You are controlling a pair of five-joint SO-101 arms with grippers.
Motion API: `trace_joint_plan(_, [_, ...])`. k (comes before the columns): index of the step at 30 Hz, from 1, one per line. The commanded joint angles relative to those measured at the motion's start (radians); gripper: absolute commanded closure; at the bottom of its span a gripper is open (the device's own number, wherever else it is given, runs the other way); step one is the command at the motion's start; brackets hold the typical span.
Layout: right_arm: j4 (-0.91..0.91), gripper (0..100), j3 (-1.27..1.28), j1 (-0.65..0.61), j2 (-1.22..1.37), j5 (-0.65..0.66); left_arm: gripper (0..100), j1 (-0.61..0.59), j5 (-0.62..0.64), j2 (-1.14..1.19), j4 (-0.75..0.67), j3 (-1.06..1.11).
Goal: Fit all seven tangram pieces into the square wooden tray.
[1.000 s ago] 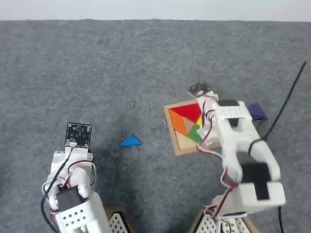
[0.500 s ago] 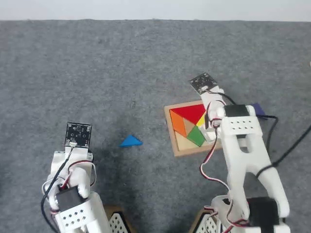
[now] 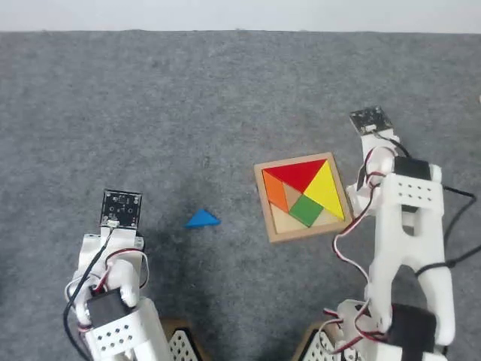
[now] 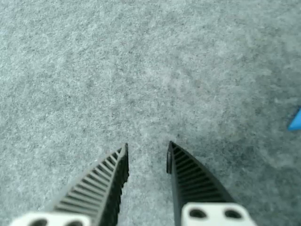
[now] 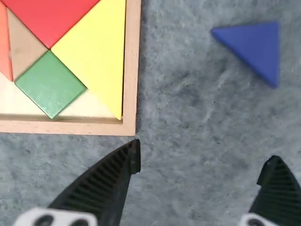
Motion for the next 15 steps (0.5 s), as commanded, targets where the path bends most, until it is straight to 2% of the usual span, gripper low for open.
trace_joint_plan(1, [-0.058, 59.7, 0.031, 0.007, -0.108, -0.054, 87, -0.002, -0.005, -0.006, -0.009, -0.007])
trace_joint_plan(9, [-0.036, 59.7, 0.015, 0.015, -0.048, 0.018, 87, -0.002, -0.005, -0.006, -0.009, -0.007])
trace_joint_plan(15, [0.110, 59.7, -0.273, 0.038, 0.131, 0.075, 87, -0.002, -0.005, -0.006, -0.009, -0.007])
